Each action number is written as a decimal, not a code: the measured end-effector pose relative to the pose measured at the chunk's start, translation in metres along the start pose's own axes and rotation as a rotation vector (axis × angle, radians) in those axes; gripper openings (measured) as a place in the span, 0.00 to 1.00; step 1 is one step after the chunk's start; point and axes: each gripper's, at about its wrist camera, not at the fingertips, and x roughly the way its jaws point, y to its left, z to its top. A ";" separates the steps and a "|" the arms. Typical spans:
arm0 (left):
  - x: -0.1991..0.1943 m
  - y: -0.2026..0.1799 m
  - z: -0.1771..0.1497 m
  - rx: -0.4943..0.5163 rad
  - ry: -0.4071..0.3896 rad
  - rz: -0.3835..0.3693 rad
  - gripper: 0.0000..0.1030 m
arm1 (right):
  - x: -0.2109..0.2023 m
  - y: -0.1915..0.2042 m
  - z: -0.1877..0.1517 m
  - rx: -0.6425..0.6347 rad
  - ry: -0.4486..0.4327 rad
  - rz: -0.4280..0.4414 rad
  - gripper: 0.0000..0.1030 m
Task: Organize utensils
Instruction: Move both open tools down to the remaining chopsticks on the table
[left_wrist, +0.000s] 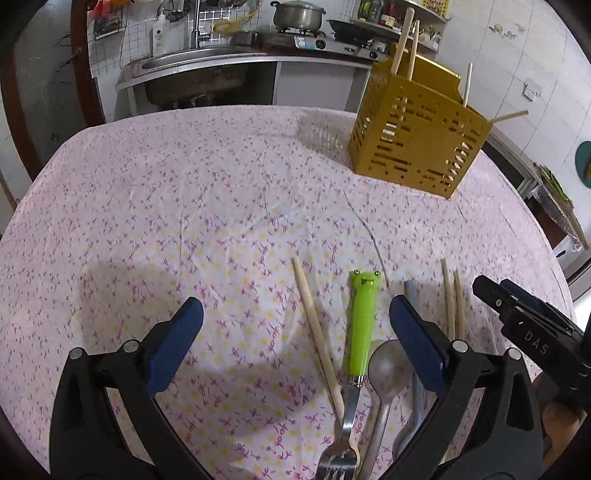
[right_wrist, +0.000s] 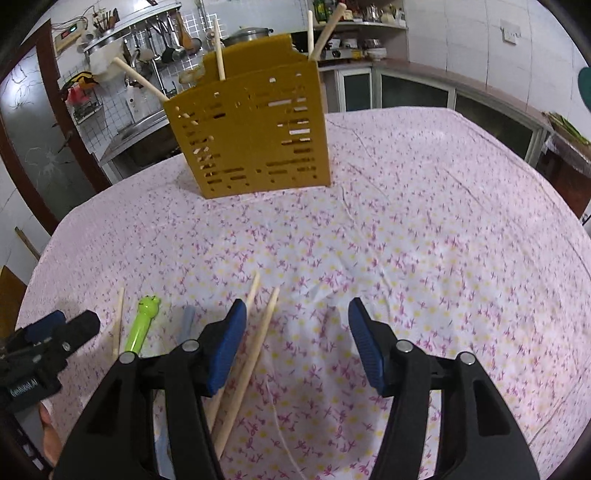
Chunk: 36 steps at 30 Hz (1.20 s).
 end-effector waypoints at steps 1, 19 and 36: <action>0.000 0.000 0.001 -0.001 0.003 0.004 0.94 | 0.001 0.000 0.000 0.000 0.008 -0.005 0.55; 0.025 -0.012 0.005 -0.003 0.173 0.046 0.61 | 0.014 0.022 0.001 -0.049 0.169 -0.006 0.29; 0.053 -0.040 0.026 0.112 0.301 0.101 0.39 | 0.048 0.026 0.025 -0.042 0.371 0.040 0.11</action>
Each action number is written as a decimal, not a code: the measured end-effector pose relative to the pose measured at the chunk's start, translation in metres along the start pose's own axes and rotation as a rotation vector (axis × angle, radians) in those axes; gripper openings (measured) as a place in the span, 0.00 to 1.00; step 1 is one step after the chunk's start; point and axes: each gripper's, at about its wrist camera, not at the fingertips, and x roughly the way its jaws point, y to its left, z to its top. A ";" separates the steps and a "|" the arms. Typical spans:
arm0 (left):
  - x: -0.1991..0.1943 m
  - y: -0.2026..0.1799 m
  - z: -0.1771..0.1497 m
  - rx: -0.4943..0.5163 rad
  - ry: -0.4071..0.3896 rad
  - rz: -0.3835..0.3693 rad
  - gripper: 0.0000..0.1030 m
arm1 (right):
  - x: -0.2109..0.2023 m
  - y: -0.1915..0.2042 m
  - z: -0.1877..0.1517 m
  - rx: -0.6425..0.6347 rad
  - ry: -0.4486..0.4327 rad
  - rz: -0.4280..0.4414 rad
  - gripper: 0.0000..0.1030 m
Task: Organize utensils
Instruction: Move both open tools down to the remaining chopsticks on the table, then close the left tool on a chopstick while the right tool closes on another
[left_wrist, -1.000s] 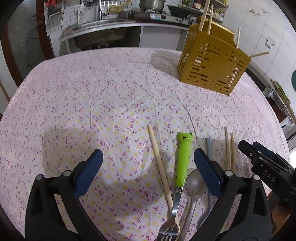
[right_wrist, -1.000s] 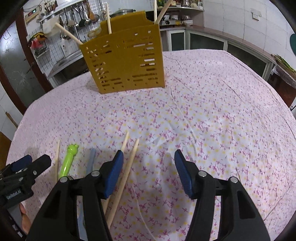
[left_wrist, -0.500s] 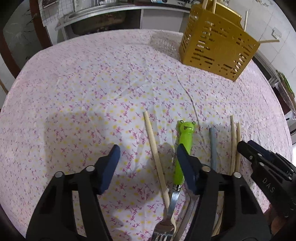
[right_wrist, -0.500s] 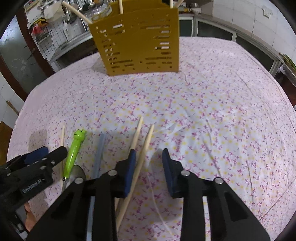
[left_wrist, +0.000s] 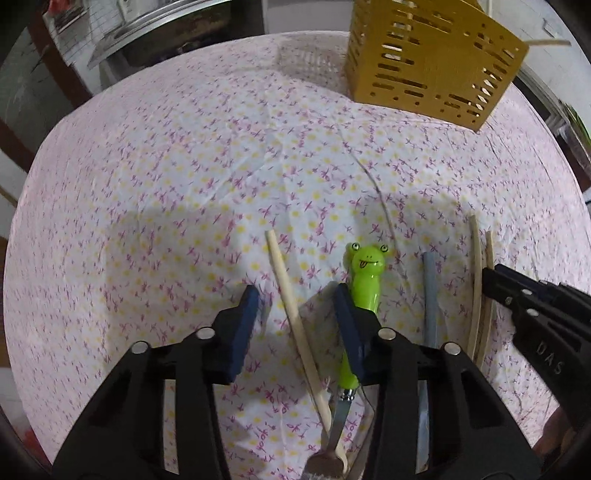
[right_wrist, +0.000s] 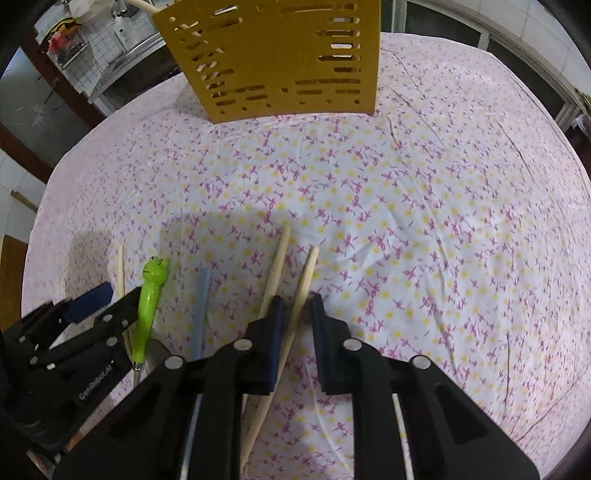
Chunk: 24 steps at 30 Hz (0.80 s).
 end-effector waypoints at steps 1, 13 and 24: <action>0.000 0.000 0.001 0.004 -0.005 0.000 0.35 | -0.001 -0.001 -0.001 0.001 0.000 0.014 0.10; -0.003 0.000 0.000 0.046 -0.036 0.008 0.09 | -0.009 -0.010 -0.013 -0.025 -0.030 0.056 0.06; -0.039 0.008 -0.002 0.032 -0.171 -0.024 0.08 | -0.048 -0.037 -0.012 -0.018 -0.152 0.060 0.06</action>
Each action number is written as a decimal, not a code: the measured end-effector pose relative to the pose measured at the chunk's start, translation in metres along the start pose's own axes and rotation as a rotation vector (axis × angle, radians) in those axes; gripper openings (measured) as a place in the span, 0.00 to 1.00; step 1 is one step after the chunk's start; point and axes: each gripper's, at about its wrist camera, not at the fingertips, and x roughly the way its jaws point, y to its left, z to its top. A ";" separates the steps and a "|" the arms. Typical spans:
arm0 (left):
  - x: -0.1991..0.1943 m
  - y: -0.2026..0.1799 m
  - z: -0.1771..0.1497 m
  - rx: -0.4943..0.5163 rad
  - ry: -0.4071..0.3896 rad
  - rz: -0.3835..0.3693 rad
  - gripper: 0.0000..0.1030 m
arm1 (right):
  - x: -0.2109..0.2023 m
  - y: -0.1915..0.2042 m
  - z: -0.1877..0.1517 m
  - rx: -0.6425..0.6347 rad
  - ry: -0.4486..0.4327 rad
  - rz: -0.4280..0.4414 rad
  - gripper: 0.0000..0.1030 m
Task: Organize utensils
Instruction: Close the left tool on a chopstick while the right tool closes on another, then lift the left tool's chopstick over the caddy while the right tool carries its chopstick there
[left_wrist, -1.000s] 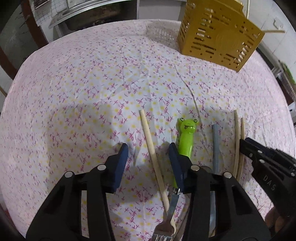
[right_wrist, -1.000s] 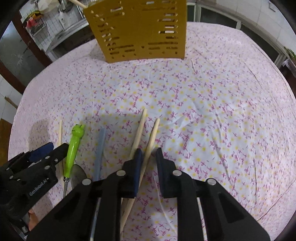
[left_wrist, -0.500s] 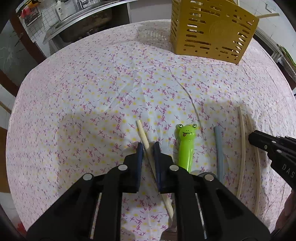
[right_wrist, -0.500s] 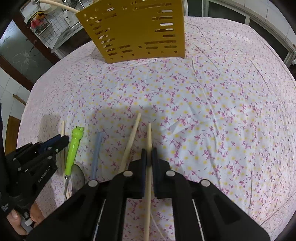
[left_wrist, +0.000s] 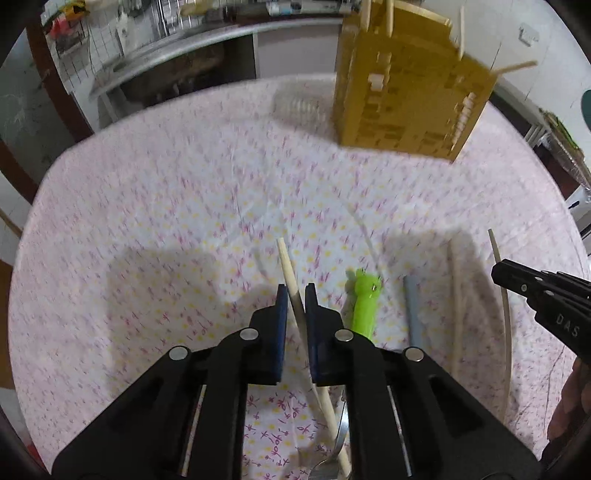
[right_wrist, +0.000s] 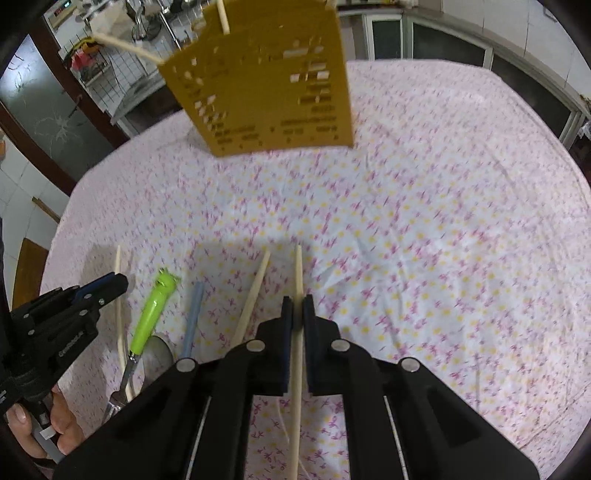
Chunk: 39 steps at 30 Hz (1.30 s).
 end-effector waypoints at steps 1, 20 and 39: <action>-0.006 -0.001 0.002 0.006 -0.024 0.004 0.07 | -0.004 -0.001 0.003 -0.002 -0.013 0.002 0.06; -0.123 -0.005 0.034 0.028 -0.551 -0.074 0.04 | -0.101 0.021 0.024 -0.103 -0.491 0.064 0.06; -0.177 -0.030 0.144 -0.055 -1.013 -0.220 0.04 | -0.178 0.026 0.120 -0.136 -1.090 0.011 0.06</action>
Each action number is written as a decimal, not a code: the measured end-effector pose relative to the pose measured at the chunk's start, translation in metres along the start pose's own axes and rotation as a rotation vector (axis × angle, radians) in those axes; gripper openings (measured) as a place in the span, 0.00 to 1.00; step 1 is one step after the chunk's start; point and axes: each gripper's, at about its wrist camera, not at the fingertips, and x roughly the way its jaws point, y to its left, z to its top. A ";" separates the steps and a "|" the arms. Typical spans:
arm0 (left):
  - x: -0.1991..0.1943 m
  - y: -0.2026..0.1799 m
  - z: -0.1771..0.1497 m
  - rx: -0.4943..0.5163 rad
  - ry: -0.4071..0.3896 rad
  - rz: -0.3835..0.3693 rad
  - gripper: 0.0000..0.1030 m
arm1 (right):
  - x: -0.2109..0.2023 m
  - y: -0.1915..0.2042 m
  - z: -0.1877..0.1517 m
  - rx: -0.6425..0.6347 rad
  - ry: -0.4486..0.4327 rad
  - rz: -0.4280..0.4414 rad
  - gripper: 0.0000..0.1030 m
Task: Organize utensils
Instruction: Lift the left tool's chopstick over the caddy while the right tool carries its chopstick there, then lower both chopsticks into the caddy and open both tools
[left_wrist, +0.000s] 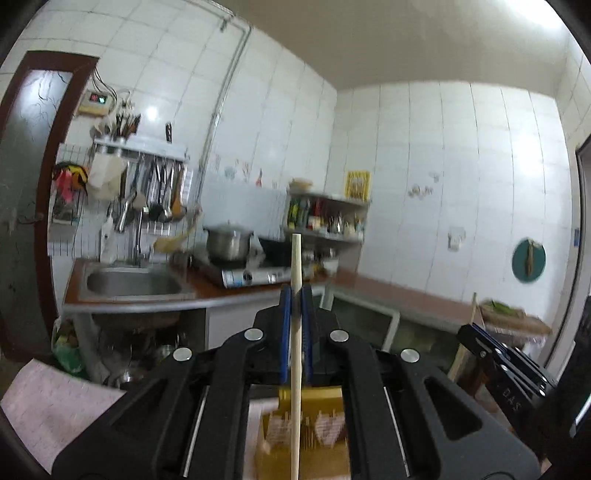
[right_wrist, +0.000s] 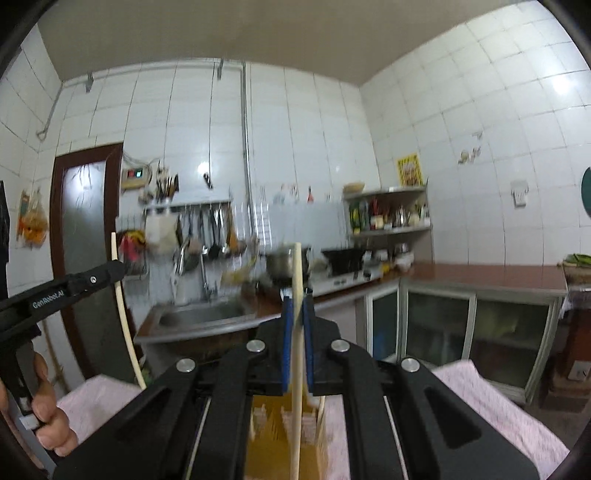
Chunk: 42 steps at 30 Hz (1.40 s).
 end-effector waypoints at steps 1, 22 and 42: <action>0.005 -0.002 0.002 0.005 -0.011 0.002 0.04 | 0.006 -0.001 0.003 -0.002 -0.023 -0.007 0.06; 0.097 0.013 -0.097 0.045 0.052 -0.034 0.04 | 0.070 -0.001 -0.085 -0.072 -0.049 0.022 0.06; 0.067 0.039 -0.082 -0.052 0.113 0.012 0.69 | 0.063 -0.021 -0.094 -0.032 0.078 -0.035 0.61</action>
